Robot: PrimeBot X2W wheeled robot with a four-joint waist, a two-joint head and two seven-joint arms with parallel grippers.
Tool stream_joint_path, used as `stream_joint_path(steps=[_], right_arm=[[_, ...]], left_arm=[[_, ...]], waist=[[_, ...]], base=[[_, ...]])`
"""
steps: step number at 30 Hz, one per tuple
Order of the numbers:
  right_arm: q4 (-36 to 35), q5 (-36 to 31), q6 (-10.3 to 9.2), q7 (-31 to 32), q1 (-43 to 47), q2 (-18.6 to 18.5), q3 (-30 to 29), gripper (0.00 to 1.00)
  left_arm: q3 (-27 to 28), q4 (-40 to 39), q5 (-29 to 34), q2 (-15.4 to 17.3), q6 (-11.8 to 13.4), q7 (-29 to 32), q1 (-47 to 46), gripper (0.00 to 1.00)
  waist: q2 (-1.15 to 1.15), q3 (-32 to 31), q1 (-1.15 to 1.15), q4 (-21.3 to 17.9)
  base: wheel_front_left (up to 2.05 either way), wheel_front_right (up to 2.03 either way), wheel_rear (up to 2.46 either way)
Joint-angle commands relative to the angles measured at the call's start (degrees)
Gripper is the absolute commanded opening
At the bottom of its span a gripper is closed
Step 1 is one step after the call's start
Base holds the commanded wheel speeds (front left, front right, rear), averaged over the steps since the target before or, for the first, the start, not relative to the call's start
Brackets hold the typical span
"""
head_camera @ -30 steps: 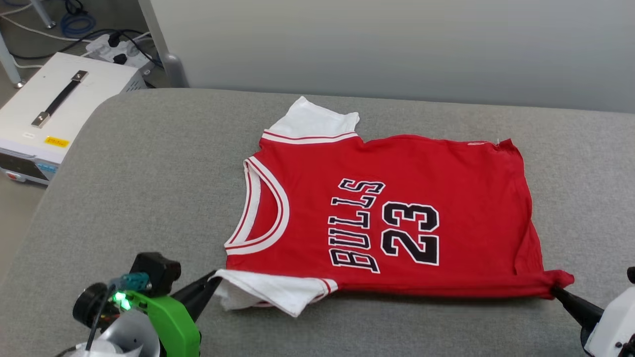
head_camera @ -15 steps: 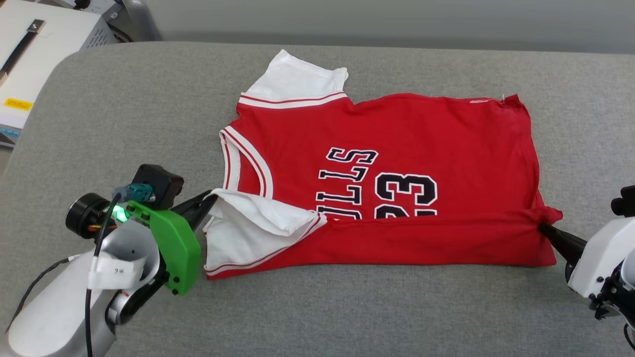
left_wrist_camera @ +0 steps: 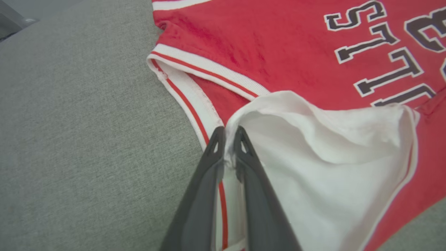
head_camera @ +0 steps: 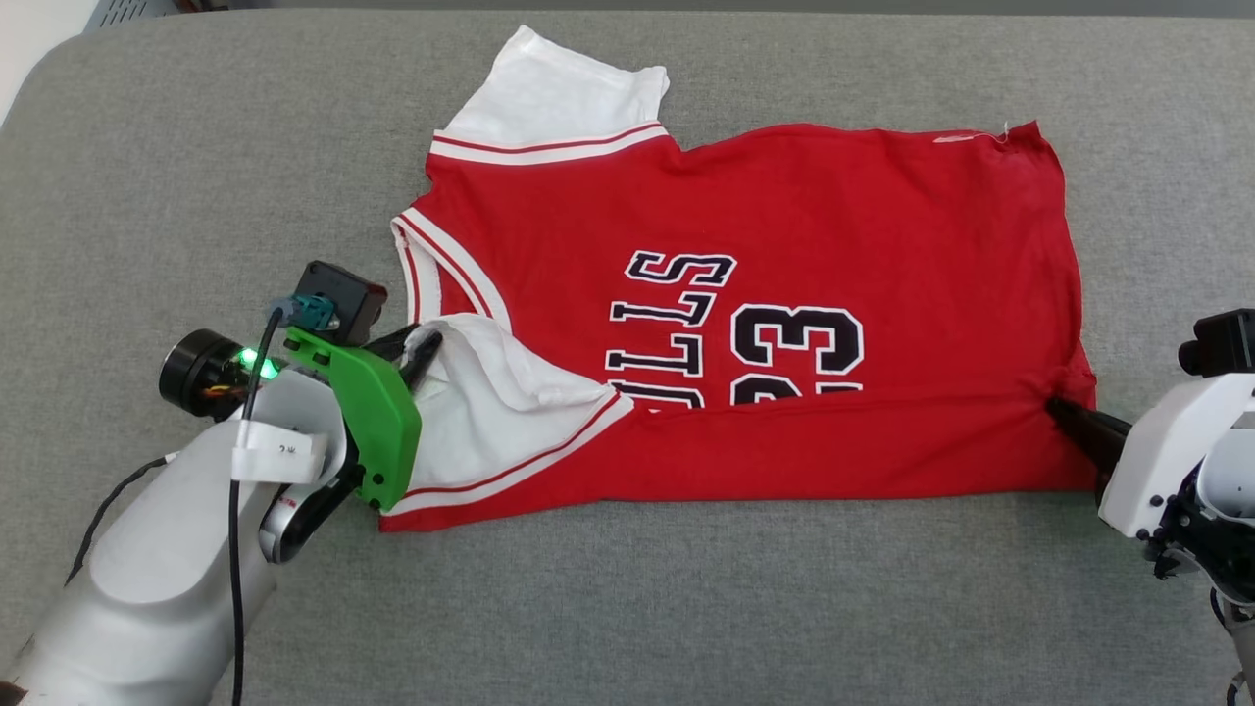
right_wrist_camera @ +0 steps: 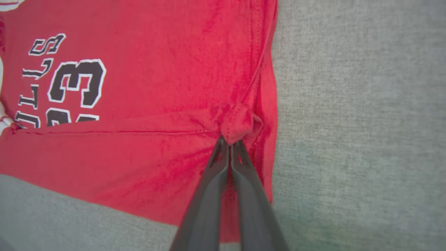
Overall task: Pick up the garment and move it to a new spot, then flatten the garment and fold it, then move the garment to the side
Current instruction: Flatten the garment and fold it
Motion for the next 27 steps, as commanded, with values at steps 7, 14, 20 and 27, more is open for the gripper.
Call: stream_joint_path(steps=[7, 14, 20, 27], right_arm=[[1.16, -0.09, -0.04, -2.43, -1.34, -0.53, 1.74, 1.00], [-0.45, -0.88, -0.04, -5.03, 1.05, -2.42, 2.38, 1.00], [-3.52, -4.03, -0.04, -6.10, 5.57, -3.76, 2.55, 1.00], [-8.15, -9.41, -0.04, -5.97, 10.40, -2.67, 0.61, 1.00]], left_arm=[[0.85, 7.00, 0.32, -4.07, 1.34, -5.92, -1.63, 1.00], [4.01, 8.07, -3.44, -6.67, 2.97, -11.51, 1.51, 1.00], [6.27, 3.14, -5.48, -7.64, 8.11, -14.68, 7.90, 1.00], [6.32, -6.57, -7.03, -5.98, 12.90, -13.36, 17.79, 1.00]], waist=[[0.00, -2.05, -0.01, 0.31], [0.00, -6.03, -0.01, 1.11], [0.00, -9.17, -0.01, 2.13], [0.00, -11.15, -0.01, 2.24]], base=[[0.00, 0.00, 0.00], [0.00, 0.00, 0.00], [0.00, 0.00, 0.00], [0.00, 0.00, 0.00]])
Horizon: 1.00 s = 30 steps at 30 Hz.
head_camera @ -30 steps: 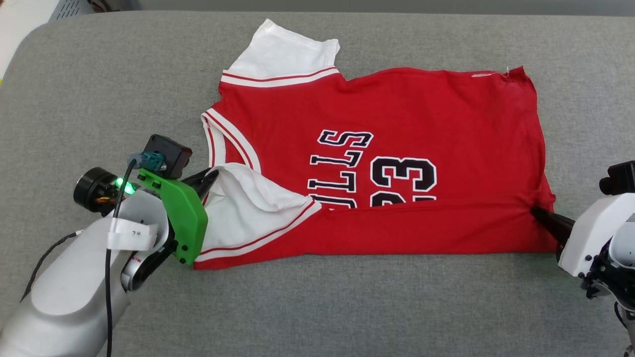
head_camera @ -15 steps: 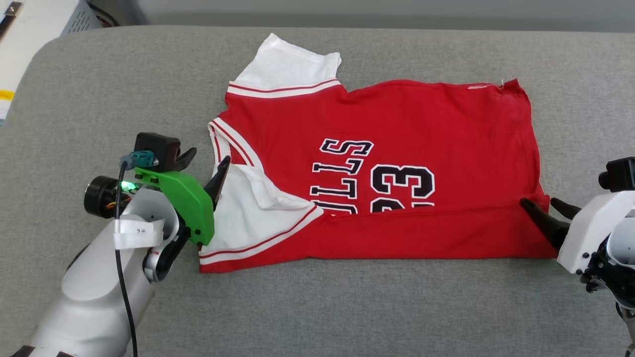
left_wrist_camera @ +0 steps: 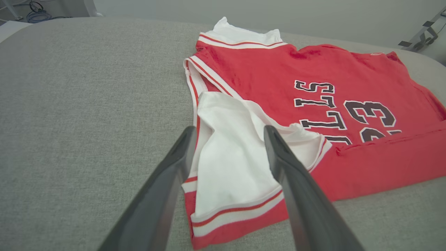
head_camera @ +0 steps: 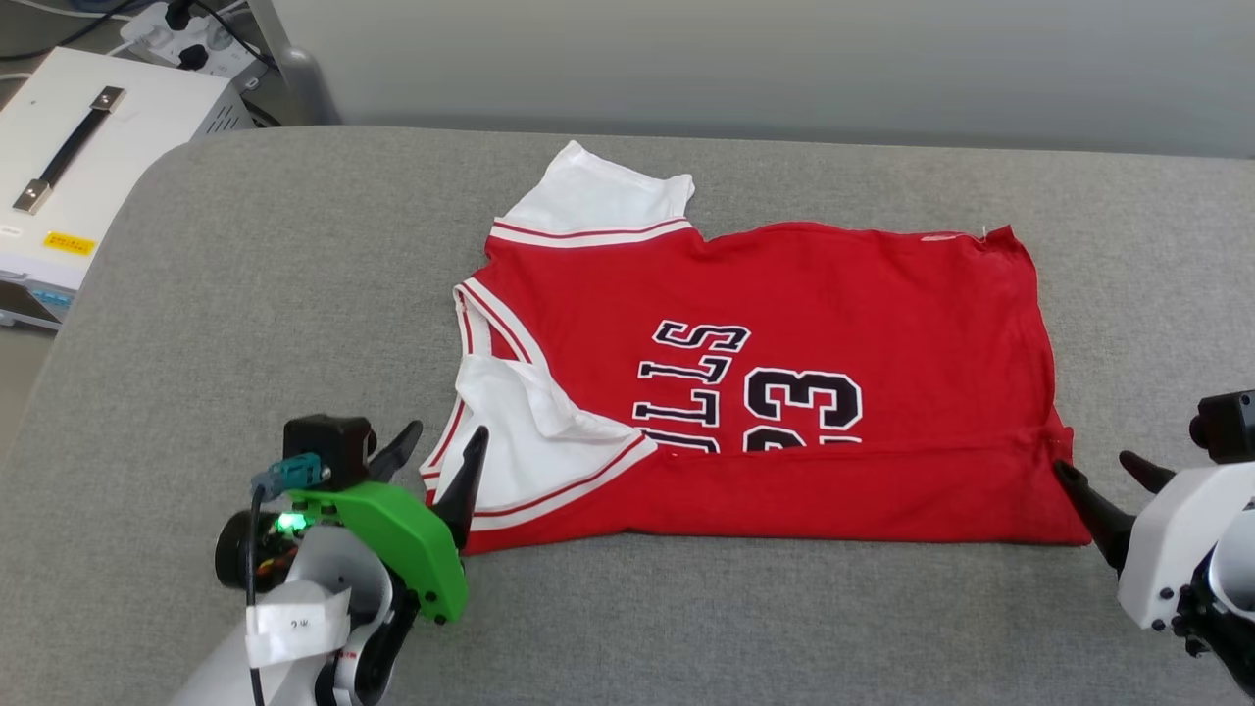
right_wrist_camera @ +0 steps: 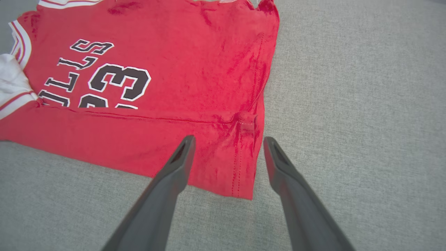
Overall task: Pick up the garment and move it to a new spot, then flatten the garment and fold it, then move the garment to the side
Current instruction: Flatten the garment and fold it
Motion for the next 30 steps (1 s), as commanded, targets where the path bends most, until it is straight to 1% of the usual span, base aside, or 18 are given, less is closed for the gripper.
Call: stream_joint_path(steps=[1, 4, 8, 12, 16, 20, 25, 30], right_arm=[[-0.79, -1.06, -0.04, 0.53, 1.57, 0.86, -0.80, 1.00], [-2.32, -3.39, -0.04, 2.69, 3.70, 2.53, -2.66, 1.00], [-5.08, -6.04, -0.04, 5.18, 5.50, 5.36, -5.15, 1.00], [-8.17, -7.79, -0.04, 7.29, 6.58, 8.01, -5.99, 1.00], [-10.50, -8.51, -0.04, 8.45, 6.86, 9.54, -6.24, 1.00], [-11.56, -8.93, -0.04, 8.77, 6.82, 10.04, -6.00, 1.00], [-11.95, -8.85, -0.04, 9.18, 6.80, 10.51, -6.19, 1.00], [-12.21, -8.81, -0.04, 8.97, 6.33, 10.61, -5.95, 1.00]], left_arm=[[0.20, -1.62, -0.56, 0.92, 1.25, 0.17, 2.08, 1.00], [0.37, -5.02, -1.26, 1.72, 3.81, 1.57, 5.58, 1.00], [-0.54, -7.66, -2.21, 2.50, 5.73, 5.16, 8.30, 1.00], [-1.25, -8.00, -1.60, 3.56, 8.11, 8.11, 8.84, 1.00], [-1.18, -7.25, -1.01, 3.99, 9.87, 9.31, 8.17, 1.00], [-1.11, -5.86, -0.82, 4.11, 10.77, 10.08, 7.48, 1.00], [0.11, -4.15, -1.25, 3.62, 11.90, 9.18, 6.88, 1.00], [0.68, -2.68, -1.69, 3.73, 12.18, 9.33, 6.21, 1.00]], waist=[[0.00, -0.57, 0.00, 0.19], [0.00, -0.65, 0.00, 0.13], [0.00, -0.37, 0.00, -0.11], [0.00, 0.38, 0.00, -0.83], [0.00, 1.65, 0.00, -1.88], [0.00, 2.93, 0.00, -2.91], [0.00, 4.18, 0.00, -3.87], [0.00, 5.53, 0.00, -4.55]], base=[[0.00, 0.00, 0.00], [0.00, 0.00, 0.00], [0.00, 0.00, 0.00], [0.00, 0.00, 0.00], [0.00, 0.00, 0.00], [0.00, 0.00, 0.00], [0.00, 0.00, 0.00], [0.00, 0.00, 0.00]])
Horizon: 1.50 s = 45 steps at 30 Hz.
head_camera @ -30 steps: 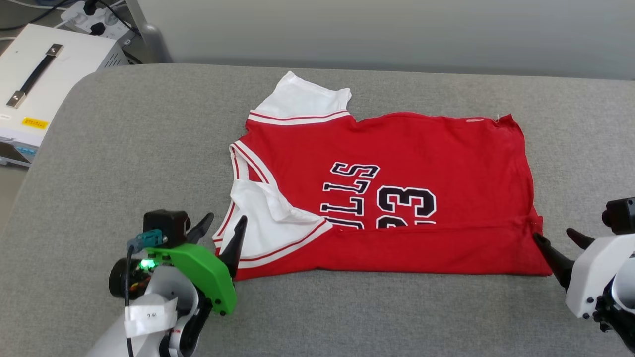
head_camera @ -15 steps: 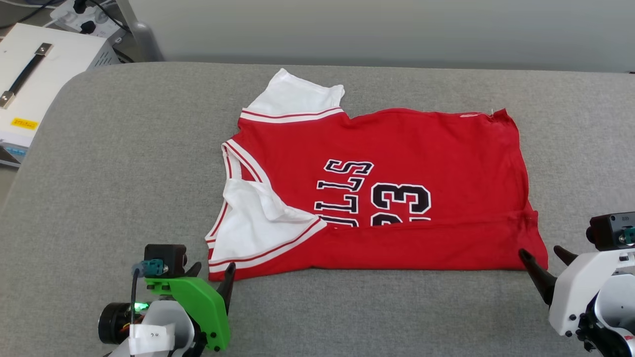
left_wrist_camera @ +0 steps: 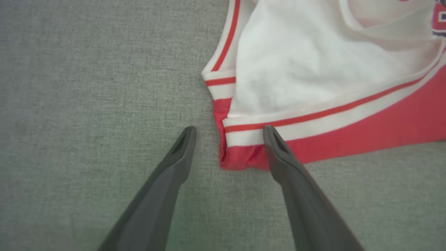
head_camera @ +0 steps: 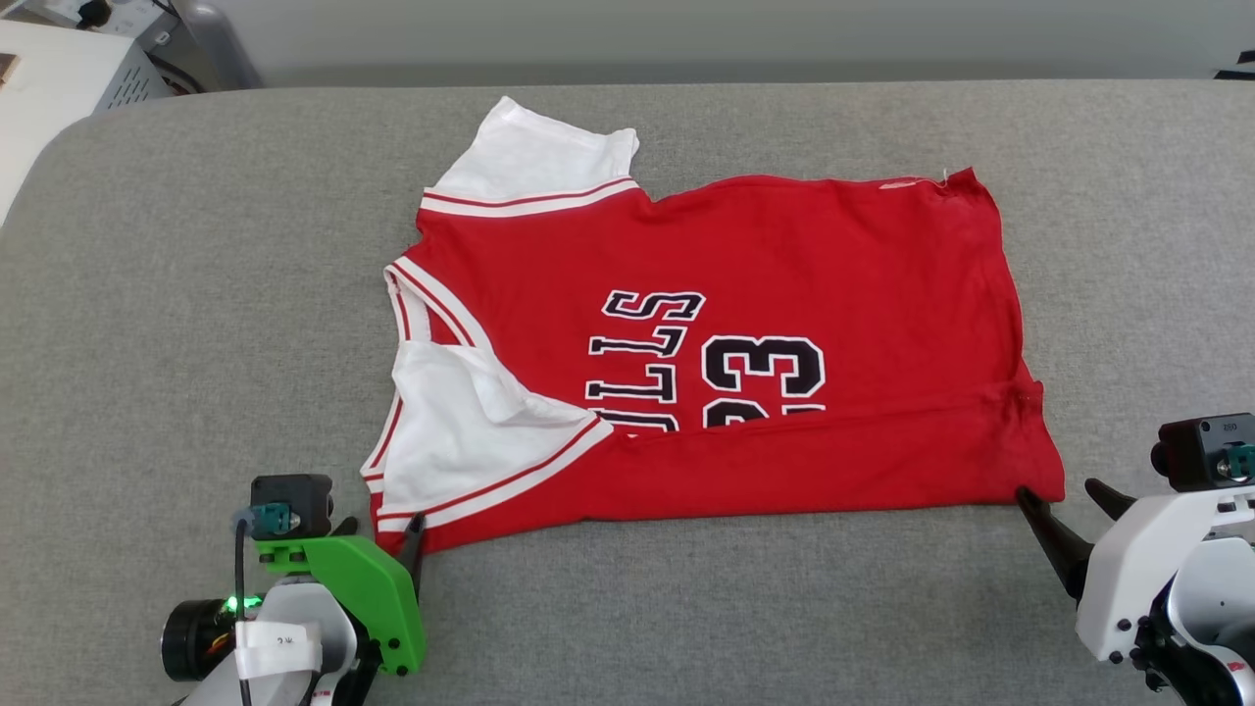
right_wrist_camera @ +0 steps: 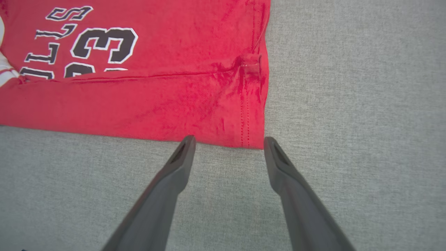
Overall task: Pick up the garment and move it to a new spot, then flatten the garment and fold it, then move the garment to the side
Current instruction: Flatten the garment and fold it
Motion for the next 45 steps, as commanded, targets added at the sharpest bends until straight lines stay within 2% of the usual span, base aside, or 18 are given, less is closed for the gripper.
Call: stream_joint_path(steps=[1, 6, 7, 8, 9, 17, 22, 31, 36, 38, 39, 40, 41, 42, 45], right_arm=[[-0.29, -0.15, -0.04, -0.16, -0.06, 0.20, 0.14, 1.00], [-0.10, -0.09, -0.04, -0.59, -0.96, 0.25, 0.74, 1.00], [0.01, -0.09, -0.04, -0.70, -1.14, 0.24, 0.80, 1.00], [0.10, -0.09, -0.04, -0.79, -1.25, 0.22, 0.80, 1.00], [0.22, -0.10, -0.04, -0.90, -1.38, 0.18, 0.77, 1.00], [1.78, -0.75, -0.04, -1.07, -1.62, -0.11, -0.57, 1.00], [3.79, -1.51, -0.04, -1.28, -1.86, 0.21, -1.93, 1.00], [7.82, -5.35, -0.04, 1.27, -5.02, 4.06, -7.44, 1.00], [10.31, -8.13, -0.04, 3.22, -6.46, 5.85, -9.18, 1.00], [13.98, -10.26, -0.04, 3.92, -7.82, 7.30, -10.26, 1.00], [14.63, -10.07, -0.04, 4.29, -7.91, 7.46, -10.02, 0.93], [15.02, -9.90, -0.04, 4.50, -7.96, 7.53, -9.79, 0.56], [15.38, -9.56, -0.04, 4.70, -8.03, 7.67, -9.68, 0.40], [15.73, -9.10, -0.04, 4.93, -8.09, 7.84, -9.62, 0.00], [16.47, -8.26, -0.04, 5.36, -8.07, 7.71, -9.23, 0.00]], left_arm=[[0.25, 0.73, -0.35, 0.11, 0.38, -0.07, -1.17, 1.00], [-1.60, 2.62, -1.06, 0.38, 0.17, 4.20, -0.66, 1.00], [-2.32, 2.93, -1.28, 0.53, -0.19, 5.58, -0.42, 0.53], [-2.58, 3.06, -1.54, 0.55, -0.45, 6.18, -0.26, 0.31], [-2.69, 3.14, -1.82, 0.54, -0.71, 6.46, -0.11, 0.00], [-2.29, 1.52, -2.32, -0.18, -2.33, 4.27, -0.67, 0.00], [-1.26, -2.71, -1.90, 0.05, -2.13, 2.41, -1.67, 0.00], [-0.94, -13.53, -0.33, 1.65, -0.31, 2.11, -1.83, 0.00], [-1.15, -16.67, 0.24, 2.11, 0.28, 2.37, -1.84, 0.00], [-1.27, -17.68, 0.43, 2.18, 0.12, 1.87, -1.87, 0.00], [-1.32, -17.57, 0.40, 2.19, 0.04, 1.85, -1.84, 0.00], [-1.34, -17.43, 0.38, 2.21, -0.02, 1.81, -1.83, 0.00], [-1.36, -17.21, 0.36, 2.24, -0.11, 1.76, -1.84, 0.00], [-1.41, -16.96, 0.36, 2.27, -0.19, 1.75, -1.87, 0.00], [-1.52, -16.28, 0.27, 2.14, -0.37, 1.62, -1.93, 0.00]], waist=[[0.00, 0.88, 0.00, -0.59], [0.00, 2.30, 0.00, -1.37], [0.00, 2.47, 0.00, -1.47], [0.00, 2.60, 0.00, -1.51], [0.00, 2.72, 0.00, -1.54], [0.00, 0.99, 0.00, 0.16], [0.00, -0.59, 0.00, 1.93], [0.00, 0.20, 0.00, 4.30], [0.00, 1.54, 0.00, 5.20], [0.00, 2.92, 0.00, 5.80], [0.00, 3.10, 0.00, 5.83], [0.00, 3.23, 0.00, 5.82], [0.00, 3.39, 0.00, 5.79], [0.00, 3.49, 0.00, 5.75], [0.00, 3.46, 0.00, 5.63]], base=[[0.00, 0.00, 0.00], [0.00, 0.00, 0.00], [0.00, 0.00, 0.00], [0.00, 0.00, 0.00], [0.00, 0.00, 0.00], [0.00, 0.00, 0.00], [0.00, 0.00, 0.00], [0.00, 0.00, 0.00], [0.00, 0.00, 0.00], [0.00, 0.00, 0.00], [0.00, 0.00, 0.00], [0.00, 0.00, 0.00], [0.00, 0.00, 0.00], [0.00, 0.00, 0.00], [0.00, 0.00, 0.00]])
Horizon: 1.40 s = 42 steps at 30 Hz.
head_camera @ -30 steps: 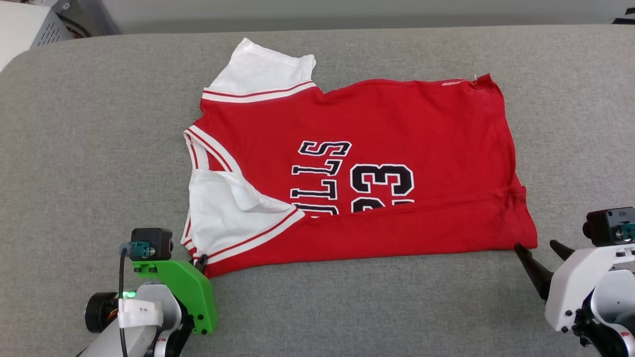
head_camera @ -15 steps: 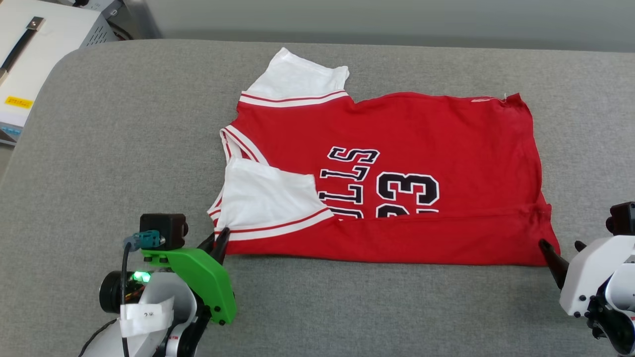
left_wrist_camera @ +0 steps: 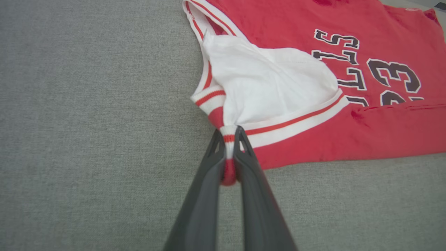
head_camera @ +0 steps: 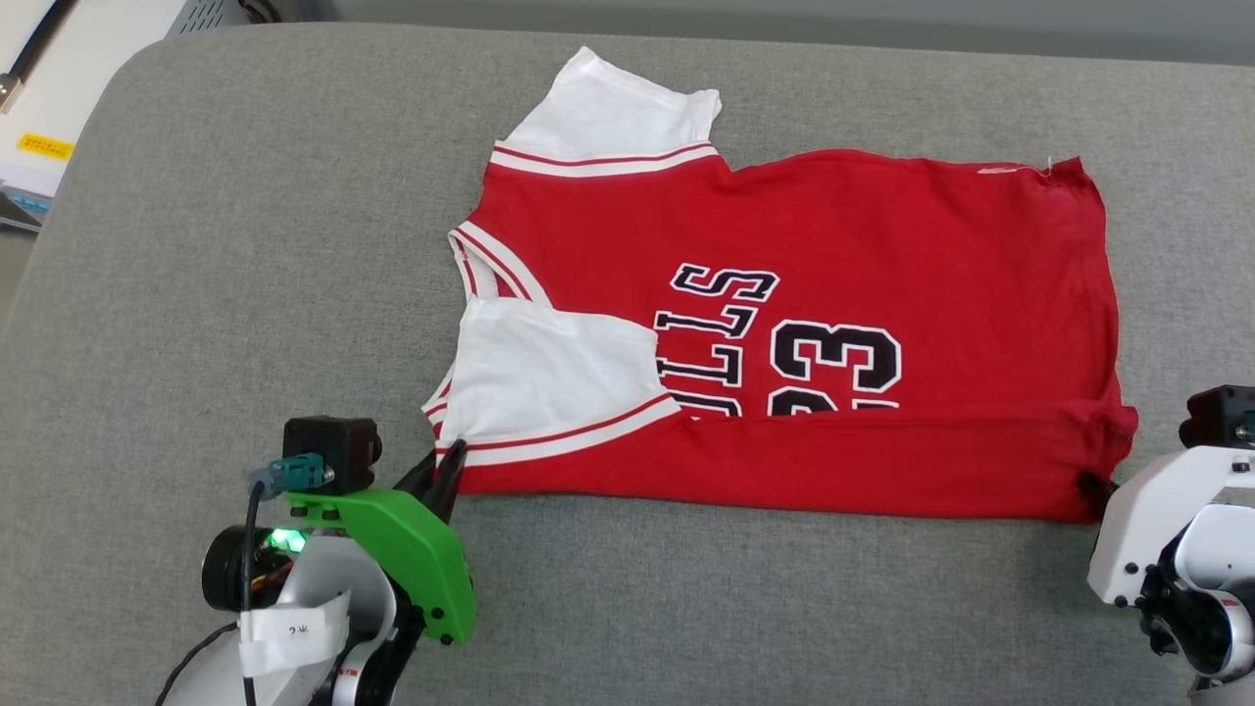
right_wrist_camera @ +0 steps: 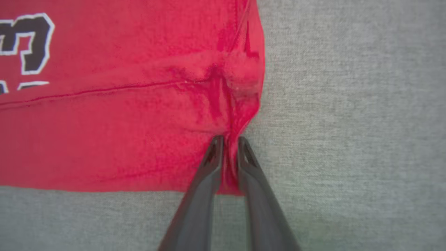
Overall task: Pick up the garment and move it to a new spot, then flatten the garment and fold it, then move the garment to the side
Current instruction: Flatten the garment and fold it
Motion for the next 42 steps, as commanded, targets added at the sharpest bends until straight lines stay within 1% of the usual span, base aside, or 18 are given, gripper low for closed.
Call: stream_joint_path(steps=[1, 7, 12, 16, 23, 27, 30, 35, 42], right_arm=[[1.77, 0.41, -0.04, 0.72, 0.06, 0.32, 0.46, 0.00], [2.32, 0.49, -0.04, -0.40, 0.41, -0.92, -0.23, 0.00], [1.10, 1.09, -0.04, 0.62, 1.63, -2.47, 0.20, 0.00], [-1.06, 1.82, -0.04, 1.66, 3.37, -3.66, -0.07, 0.00], [-6.66, 4.60, -0.04, 6.33, 9.70, -5.79, -0.23, 0.00], [-10.35, 6.12, -0.04, 9.24, 13.72, -6.31, -0.74, 0.00], [-11.97, 6.51, -0.04, 10.24, 15.65, -6.12, -1.24, 0.00], [-11.43, 6.16, -0.04, 10.55, 16.67, -5.43, -0.30, 0.00], [-7.80, 5.56, -0.04, 7.33, 15.01, -5.41, 1.38, 0.00]], left_arm=[[-0.02, 0.53, 0.01, 0.11, -0.34, -0.42, 0.12, 0.00], [-0.35, 2.48, -0.44, 0.05, -0.64, -0.46, 0.78, 0.00], [-0.89, 3.67, -0.90, 0.28, -0.76, 0.14, 1.80, 0.00], [-1.27, 4.37, -1.39, 1.06, -0.80, 0.77, 3.37, 0.00], [-2.05, 4.42, -2.90, 2.60, -0.32, 2.34, 7.81, 0.00], [-2.72, 4.41, -4.41, 2.59, -0.44, 3.70, 9.85, 0.00], [-3.13, 4.86, -5.22, 2.17, -0.55, 4.36, 10.57, 0.00], [-4.16, 7.65, -4.37, 1.74, -0.95, 4.25, 10.02, 0.00], [-4.74, 12.12, -4.24, -0.04, -2.87, 2.80, 8.29, 0.00]], waist=[[0.00, -0.23, 0.00, -0.13], [0.00, -2.52, 0.00, -0.70], [0.00, -5.19, 0.00, -1.20], [0.00, -7.50, 0.00, -1.49], [0.00, -10.47, 0.00, -1.82], [0.00, -11.06, 0.00, -1.89], [0.00, -11.03, 0.00, -2.22], [0.00, -10.24, 0.00, -2.80], [0.00, -8.86, 0.00, -3.35]], base=[[0.00, 0.00, 0.00], [0.00, 0.00, 0.00], [0.00, 0.00, 0.00], [0.00, 0.00, 0.00], [0.00, 0.00, 0.00], [0.00, 0.00, 0.00], [0.00, 0.00, 0.00], [0.00, 0.00, 0.00], [0.00, 0.00, 0.00]])
